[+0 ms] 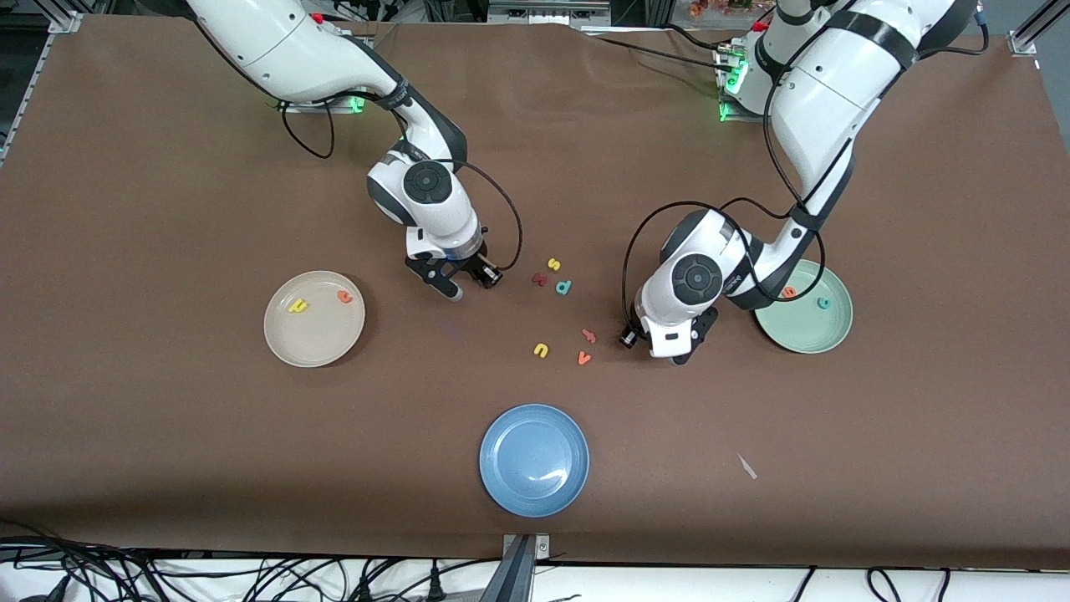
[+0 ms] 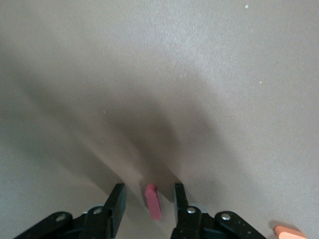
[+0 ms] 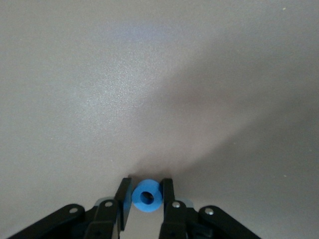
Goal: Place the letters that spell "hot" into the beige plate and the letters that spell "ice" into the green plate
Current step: 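Grasp the pink letter with the left gripper while the right gripper grasps the blue letter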
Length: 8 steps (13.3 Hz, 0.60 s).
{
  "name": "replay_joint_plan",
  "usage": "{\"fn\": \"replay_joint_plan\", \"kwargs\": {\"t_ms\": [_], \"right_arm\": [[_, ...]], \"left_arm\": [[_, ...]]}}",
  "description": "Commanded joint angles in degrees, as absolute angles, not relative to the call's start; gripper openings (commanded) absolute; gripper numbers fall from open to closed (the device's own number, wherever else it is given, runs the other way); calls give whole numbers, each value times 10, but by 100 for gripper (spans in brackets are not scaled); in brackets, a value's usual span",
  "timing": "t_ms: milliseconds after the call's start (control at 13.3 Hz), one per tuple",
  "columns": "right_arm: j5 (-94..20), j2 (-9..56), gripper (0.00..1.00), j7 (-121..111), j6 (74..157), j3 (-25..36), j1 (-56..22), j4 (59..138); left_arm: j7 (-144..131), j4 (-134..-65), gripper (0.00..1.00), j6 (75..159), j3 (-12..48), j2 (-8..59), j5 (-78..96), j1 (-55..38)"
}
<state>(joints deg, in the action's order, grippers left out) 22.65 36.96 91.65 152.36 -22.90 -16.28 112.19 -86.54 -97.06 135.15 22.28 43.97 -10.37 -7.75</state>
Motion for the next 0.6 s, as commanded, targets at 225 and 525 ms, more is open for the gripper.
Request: {"fn": "replay_joint_plan", "kwargs": {"t_ms": [225, 525], "right_arm": [[244, 331, 26, 918, 1525, -227, -136, 1132], [246, 283, 27, 854, 1511, -230, -97, 1185]], "left_arm": [[-875, -955, 10, 1344, 219, 449, -120, -89], [-858, -955, 0, 1336, 219, 443, -132, -81]]}}
